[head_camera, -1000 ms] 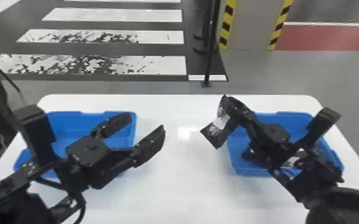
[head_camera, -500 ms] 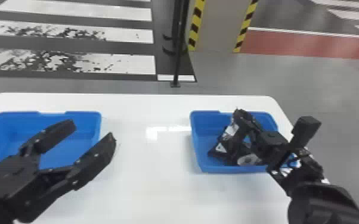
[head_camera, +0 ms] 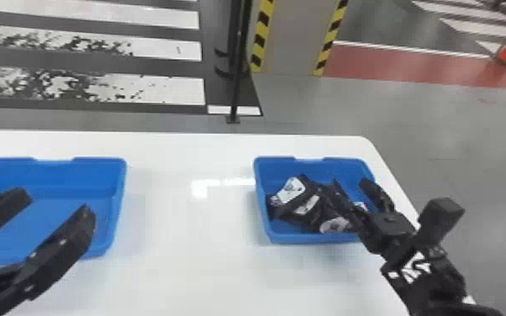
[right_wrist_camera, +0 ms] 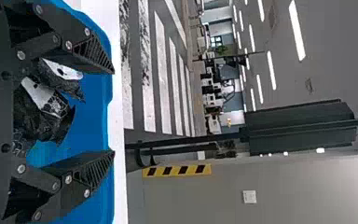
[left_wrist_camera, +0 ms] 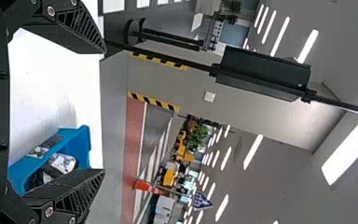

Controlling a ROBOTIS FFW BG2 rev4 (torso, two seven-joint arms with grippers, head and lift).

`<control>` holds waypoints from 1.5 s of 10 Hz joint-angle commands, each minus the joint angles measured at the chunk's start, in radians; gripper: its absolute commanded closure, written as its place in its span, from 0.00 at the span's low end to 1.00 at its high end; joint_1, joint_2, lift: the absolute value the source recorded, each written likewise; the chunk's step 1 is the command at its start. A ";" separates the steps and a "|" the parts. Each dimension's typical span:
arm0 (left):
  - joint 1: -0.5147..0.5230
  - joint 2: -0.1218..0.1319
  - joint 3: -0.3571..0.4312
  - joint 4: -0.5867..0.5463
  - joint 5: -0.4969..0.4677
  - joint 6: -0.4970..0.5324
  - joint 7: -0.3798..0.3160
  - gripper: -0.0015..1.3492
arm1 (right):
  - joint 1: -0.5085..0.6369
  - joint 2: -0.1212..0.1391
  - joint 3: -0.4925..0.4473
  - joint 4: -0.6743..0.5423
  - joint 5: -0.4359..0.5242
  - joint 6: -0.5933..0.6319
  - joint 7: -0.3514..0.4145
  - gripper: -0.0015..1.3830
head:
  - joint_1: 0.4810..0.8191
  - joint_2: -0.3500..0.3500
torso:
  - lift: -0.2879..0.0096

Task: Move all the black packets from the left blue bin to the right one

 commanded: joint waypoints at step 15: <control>0.188 -0.061 0.183 0.078 -0.210 -0.354 0.058 0.10 | 0.599 0.108 -0.015 -0.586 0.044 -0.136 -0.013 0.10 | 0.63 0.58 | 0.50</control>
